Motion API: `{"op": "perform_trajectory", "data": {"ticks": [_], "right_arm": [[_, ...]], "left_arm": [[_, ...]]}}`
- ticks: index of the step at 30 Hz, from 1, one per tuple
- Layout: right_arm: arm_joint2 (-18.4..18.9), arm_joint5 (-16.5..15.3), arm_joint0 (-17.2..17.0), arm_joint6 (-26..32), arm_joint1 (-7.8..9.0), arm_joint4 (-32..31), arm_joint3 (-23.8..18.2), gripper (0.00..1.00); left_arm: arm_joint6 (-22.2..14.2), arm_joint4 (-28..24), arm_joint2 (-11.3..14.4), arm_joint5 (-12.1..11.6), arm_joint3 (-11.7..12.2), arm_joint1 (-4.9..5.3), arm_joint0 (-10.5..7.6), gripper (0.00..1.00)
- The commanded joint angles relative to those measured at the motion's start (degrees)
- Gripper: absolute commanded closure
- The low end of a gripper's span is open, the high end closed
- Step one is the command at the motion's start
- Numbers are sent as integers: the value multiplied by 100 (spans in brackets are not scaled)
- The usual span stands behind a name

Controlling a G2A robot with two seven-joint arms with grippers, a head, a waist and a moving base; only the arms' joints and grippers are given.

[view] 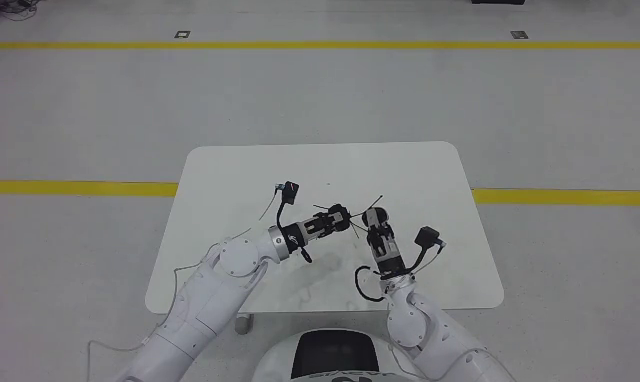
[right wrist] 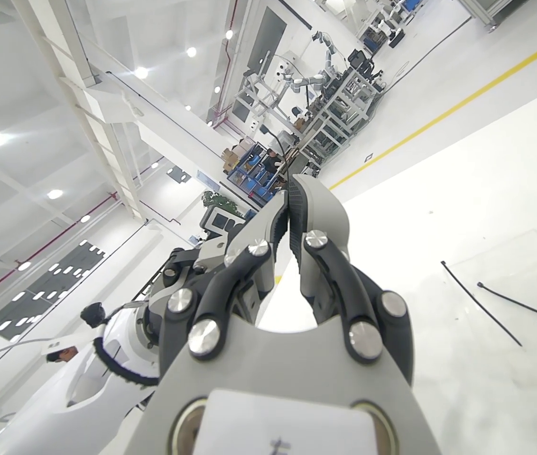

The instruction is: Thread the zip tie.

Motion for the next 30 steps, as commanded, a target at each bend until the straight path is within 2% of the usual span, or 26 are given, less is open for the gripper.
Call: {"op": "perform_trajectory", "data": {"ticks": [1, 10, 30], "right_arm": [[-12, 0, 12, 35, 0, -9, 20, 100], [-58, 0, 65, 123, -29, 57, 138, 100], [-179, 0, 68, -202, 56, 109, -89, 100]], "left_arm": [[0, 0, 0, 0, 0, 0, 0, 100], [0, 0, 0, 0, 0, 0, 0, 100], [0, 0, 0, 0, 0, 0, 0, 100]]}}
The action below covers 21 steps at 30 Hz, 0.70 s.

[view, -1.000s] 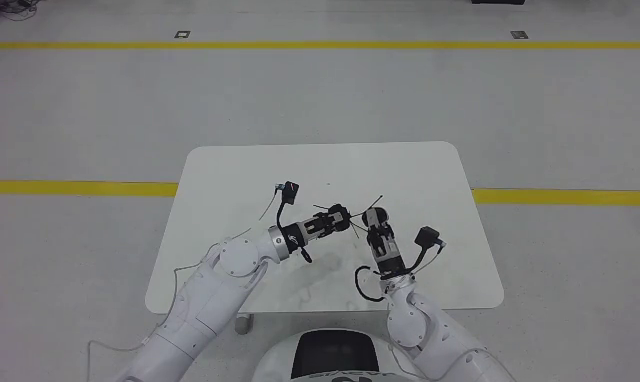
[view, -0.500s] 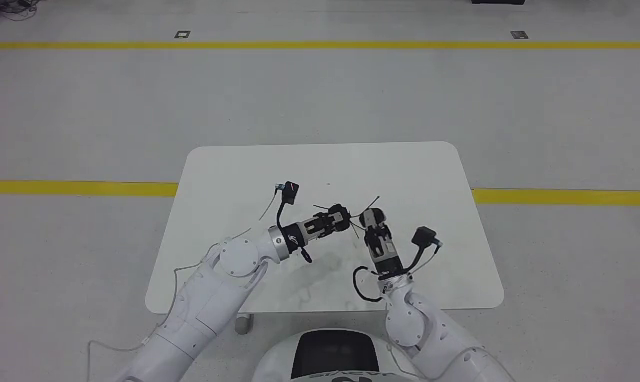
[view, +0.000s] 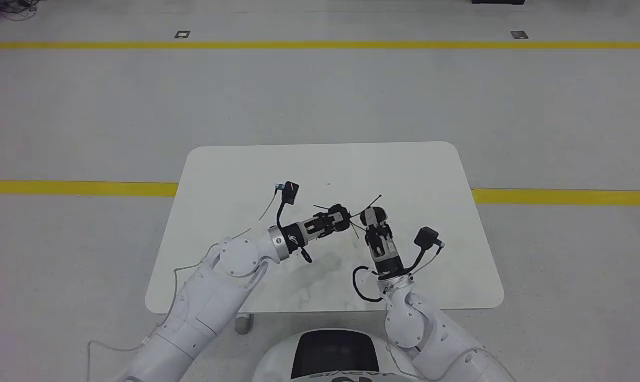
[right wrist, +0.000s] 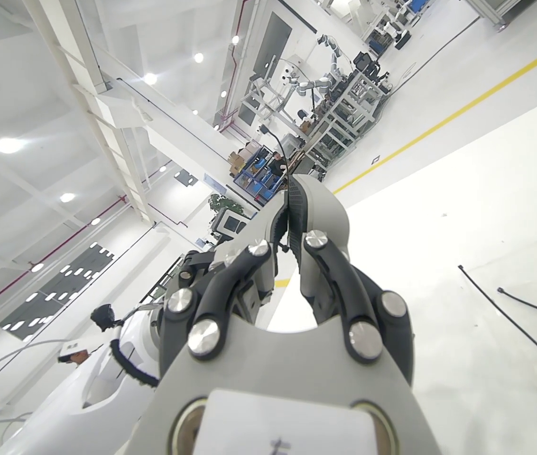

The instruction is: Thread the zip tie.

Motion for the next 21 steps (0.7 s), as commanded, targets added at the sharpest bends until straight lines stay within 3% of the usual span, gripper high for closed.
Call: {"op": "perform_trajectory", "data": {"ticks": [1, 21], "right_arm": [[-16, 0, 7, -31, 11, 7, -5, 100], [-179, 0, 132, 35, 60, 329, 99, 100]], "left_arm": [[0, 0, 0, 0, 0, 0, 0, 100], [0, 0, 0, 0, 0, 0, 0, 100]]}}
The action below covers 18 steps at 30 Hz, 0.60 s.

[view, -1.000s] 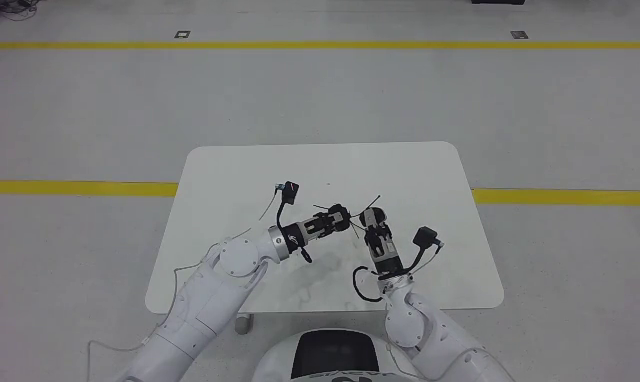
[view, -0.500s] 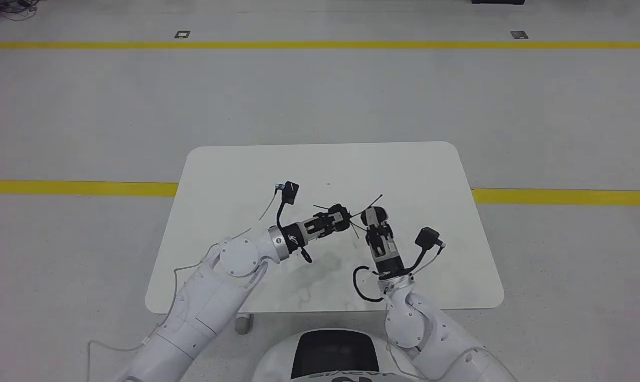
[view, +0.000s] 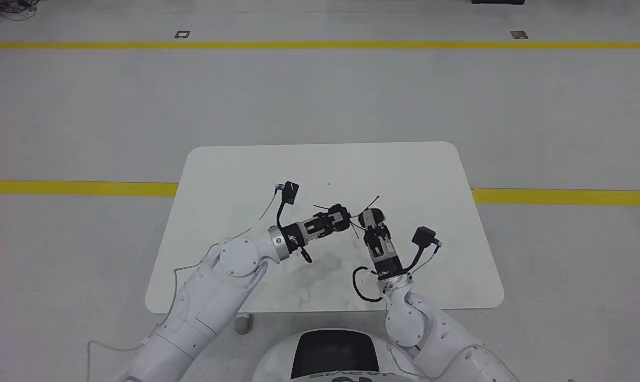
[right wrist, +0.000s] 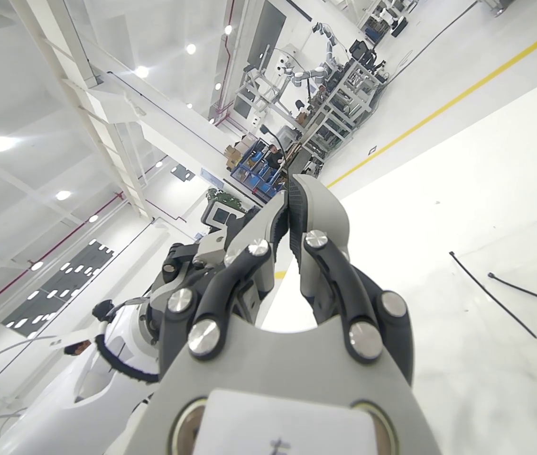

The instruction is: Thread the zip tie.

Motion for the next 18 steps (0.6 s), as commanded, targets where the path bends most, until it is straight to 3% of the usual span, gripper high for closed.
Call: {"op": "perform_trajectory", "data": {"ticks": [1, 18], "right_arm": [[4, 0, -3, -44, 7, 31, -30, 100], [-52, 0, 50, 91, 64, 321, -99, 100]], "left_arm": [[0, 0, 0, 0, 0, 0, 0, 100], [0, 0, 0, 0, 0, 0, 0, 100]]}}
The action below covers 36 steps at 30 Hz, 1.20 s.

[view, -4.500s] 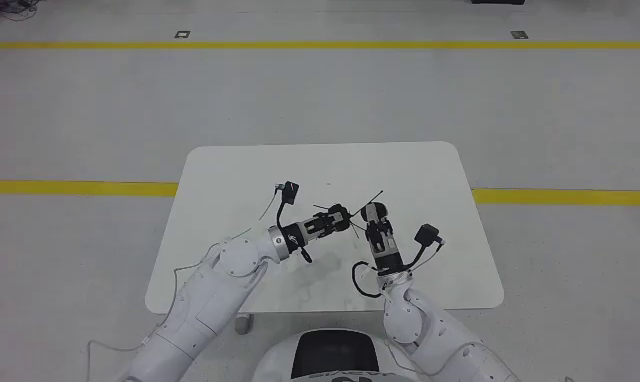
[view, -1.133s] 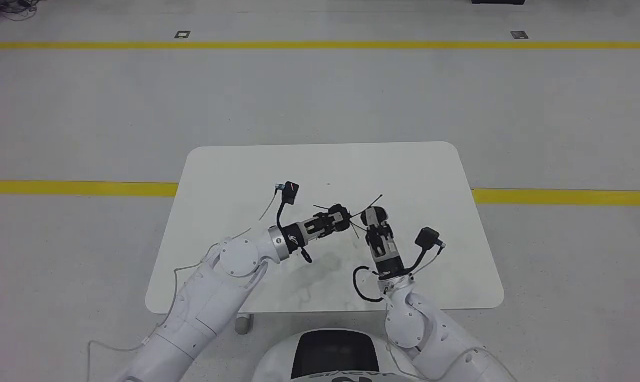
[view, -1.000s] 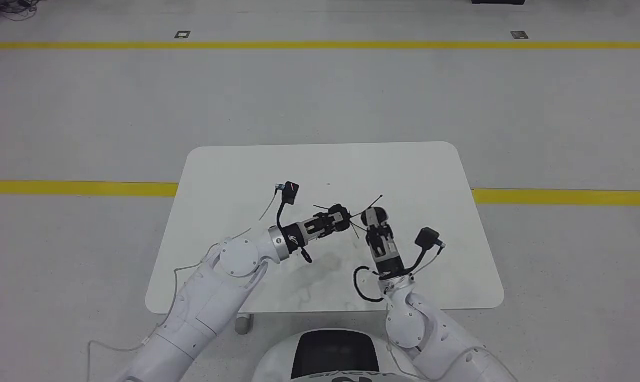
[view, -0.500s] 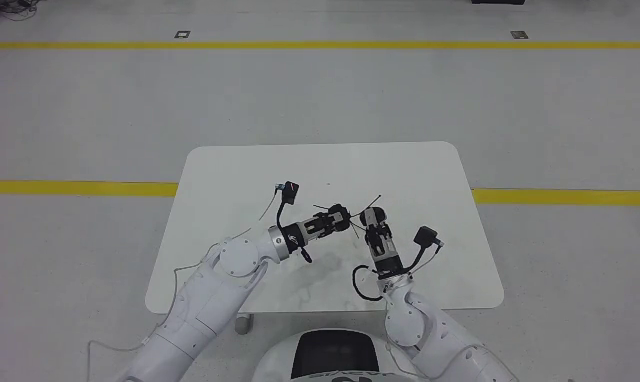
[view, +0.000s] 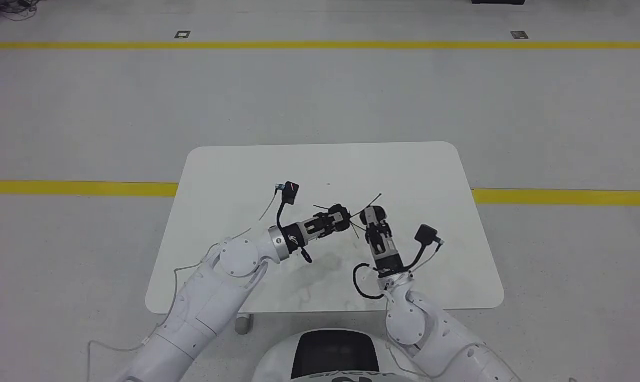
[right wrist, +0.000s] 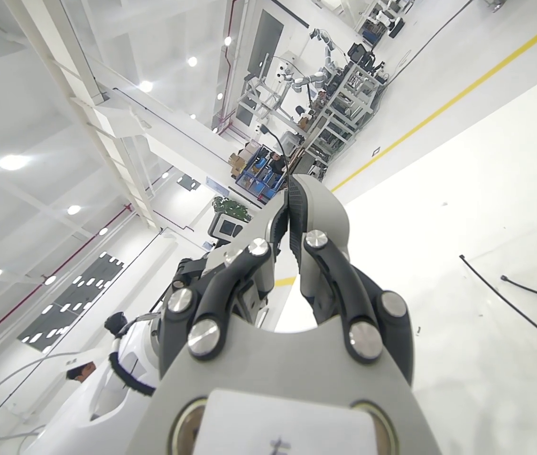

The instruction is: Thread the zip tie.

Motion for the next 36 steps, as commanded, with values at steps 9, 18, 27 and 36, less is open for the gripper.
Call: {"op": "perform_trajectory", "data": {"ticks": [9, 18, 27, 36], "right_arm": [[15, 0, -9, 16, 51, 32, -18, 100], [137, 0, -88, 220, 161, 185, -196, 100], [179, 0, -144, 260, 245, 193, -335, 100], [136, 0, -216, 97, 338, 121, -552, 100]], "left_arm": [[204, 95, 45, 55, -61, 21, 15, 100], [13, 182, 57, 0, -101, 71, -12, 100], [55, 209, 59, 0, -166, 107, 15, 100], [149, 267, -21, 0, -457, 139, 59, 100]]}}
